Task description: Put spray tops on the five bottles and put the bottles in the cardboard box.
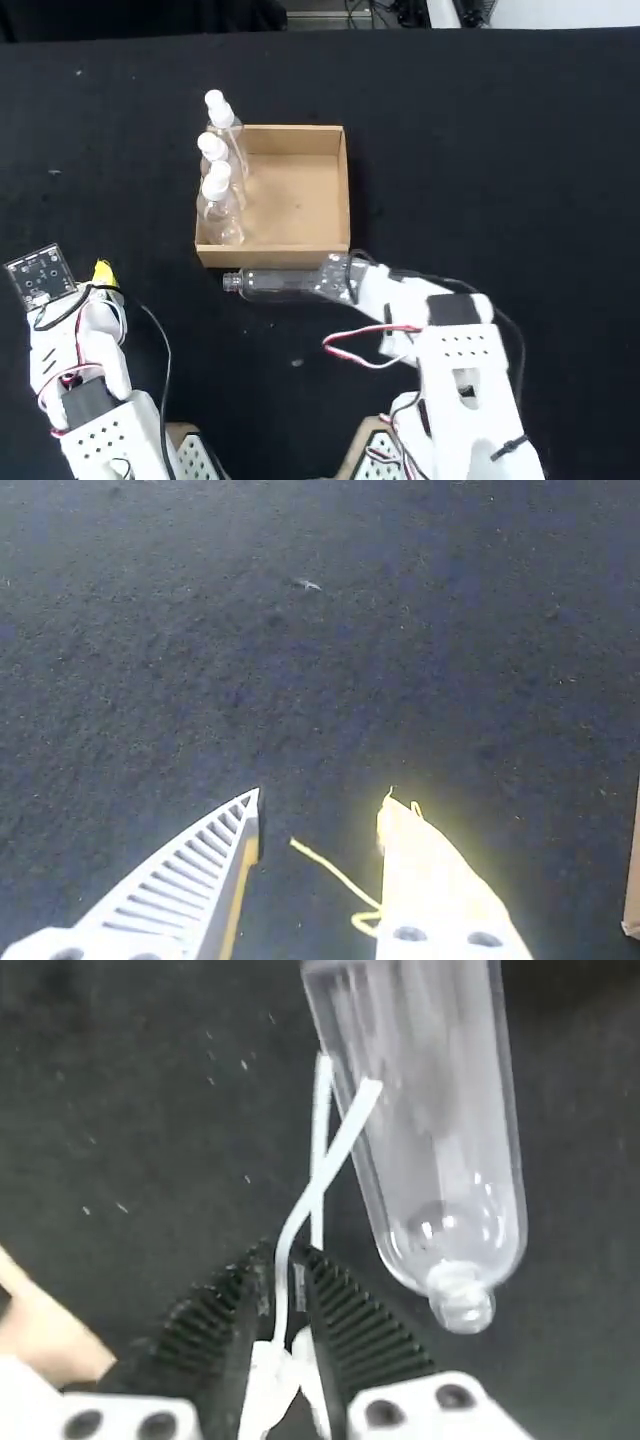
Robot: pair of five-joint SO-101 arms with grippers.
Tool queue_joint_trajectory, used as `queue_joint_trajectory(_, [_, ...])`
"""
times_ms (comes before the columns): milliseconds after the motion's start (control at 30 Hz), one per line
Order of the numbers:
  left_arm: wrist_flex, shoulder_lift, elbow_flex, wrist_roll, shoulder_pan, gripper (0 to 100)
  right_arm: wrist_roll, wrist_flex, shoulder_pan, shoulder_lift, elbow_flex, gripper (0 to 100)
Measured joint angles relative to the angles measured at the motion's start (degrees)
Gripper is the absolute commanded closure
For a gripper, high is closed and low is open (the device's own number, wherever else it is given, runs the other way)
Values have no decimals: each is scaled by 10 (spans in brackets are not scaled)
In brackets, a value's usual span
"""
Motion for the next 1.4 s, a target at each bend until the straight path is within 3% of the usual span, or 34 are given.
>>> queue_joint_trajectory(233, [0,0,0,0,0,923,24,25,57,0,-26,988])
queue_joint_trajectory(433, [0,0,0,0,0,923,24,188,55,0,-163,988])
queue_joint_trajectory(533, [0,0,0,0,0,923,-11,261,28,0,-236,988])
queue_joint_trajectory(867, [0,0,0,0,0,923,-153,288,-133,0,-286,988])
queue_joint_trajectory(1100, [0,0,0,0,0,923,-284,278,-327,0,-365,988])
queue_joint_trajectory(1267, [0,0,0,0,0,923,-375,210,-473,0,-381,982])
queue_joint_trajectory(1400, [0,0,0,-1,0,923,-433,127,-545,0,-364,842])
